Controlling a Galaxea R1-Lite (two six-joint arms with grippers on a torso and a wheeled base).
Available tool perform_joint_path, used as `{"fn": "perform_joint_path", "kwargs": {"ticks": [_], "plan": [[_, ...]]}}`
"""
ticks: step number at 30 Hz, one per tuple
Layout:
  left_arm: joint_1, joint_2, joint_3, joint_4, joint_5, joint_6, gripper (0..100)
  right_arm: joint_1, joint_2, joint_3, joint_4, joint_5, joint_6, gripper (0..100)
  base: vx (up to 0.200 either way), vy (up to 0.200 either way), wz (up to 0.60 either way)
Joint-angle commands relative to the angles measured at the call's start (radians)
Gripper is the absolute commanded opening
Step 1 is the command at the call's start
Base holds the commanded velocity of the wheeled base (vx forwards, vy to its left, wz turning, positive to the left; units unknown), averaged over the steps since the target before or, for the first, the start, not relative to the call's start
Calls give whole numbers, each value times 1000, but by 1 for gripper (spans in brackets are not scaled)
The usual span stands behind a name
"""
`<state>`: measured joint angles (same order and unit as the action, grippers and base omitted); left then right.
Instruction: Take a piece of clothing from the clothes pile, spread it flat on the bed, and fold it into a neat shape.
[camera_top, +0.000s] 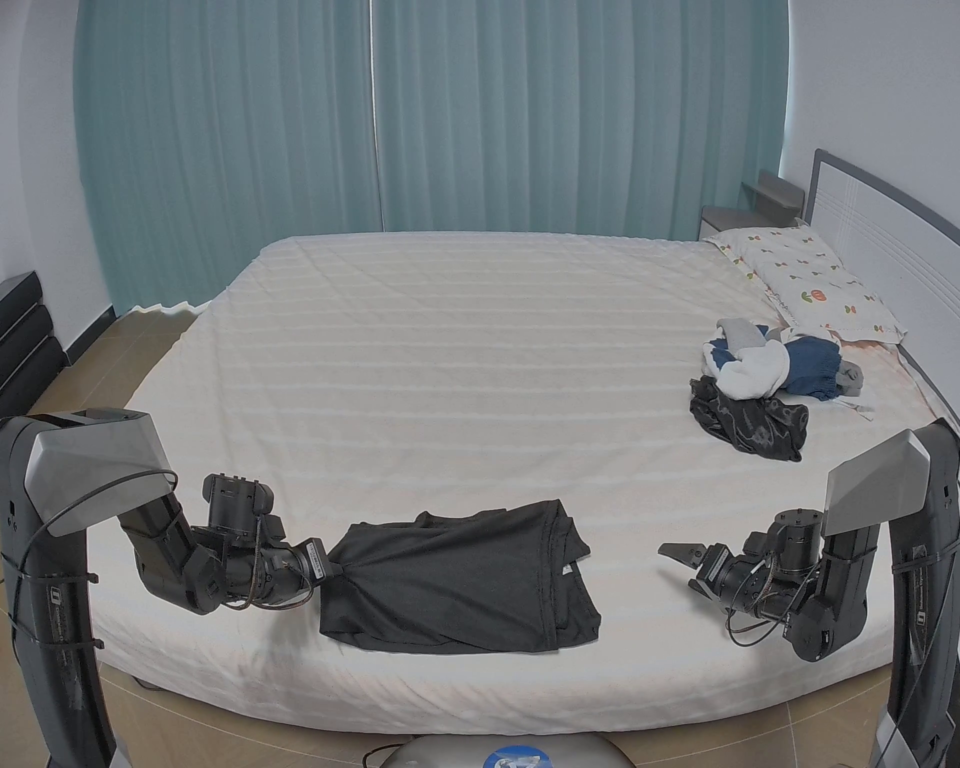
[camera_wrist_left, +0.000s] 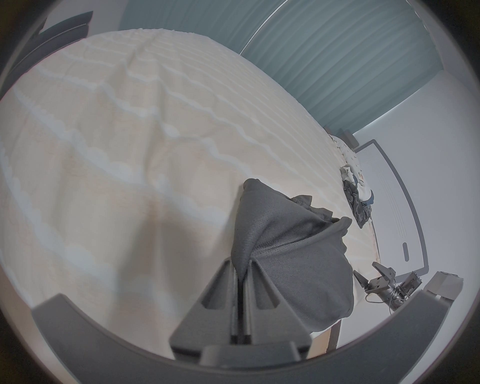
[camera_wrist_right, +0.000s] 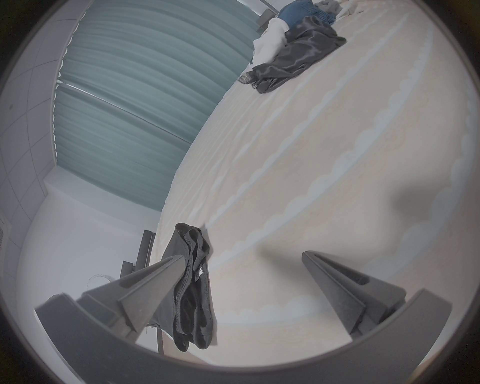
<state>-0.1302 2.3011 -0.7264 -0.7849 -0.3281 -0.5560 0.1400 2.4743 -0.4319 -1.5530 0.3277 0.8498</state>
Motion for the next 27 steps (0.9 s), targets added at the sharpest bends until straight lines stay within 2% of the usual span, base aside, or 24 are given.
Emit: {"fn": "perform_joint_path", "kwargs": {"ticks": [1,10,11,18,21,27], "plan": [[0,-3,10,-4,0,2,0,1,0,1,-10,2,0,100,0,200,0],[-6,-11,42,-8,-2,13,0,1,0,1,-10,2,0,100,0,0,0],[-6,-12,45,-14,-2,13,100,1,0,-1,-10,1,0,100,0,0,0],[-11,-12,58,-112,0,10,100,1,2,-8,-10,1,-1,100,0,0,0],[-14,0,33,-180,0,1,100,1,3,-11,-10,1,-1,100,0,0,0],[-39,72,-62,-189,14,-1,100,1,3,-11,-10,1,-1,100,0,0,0]]}}
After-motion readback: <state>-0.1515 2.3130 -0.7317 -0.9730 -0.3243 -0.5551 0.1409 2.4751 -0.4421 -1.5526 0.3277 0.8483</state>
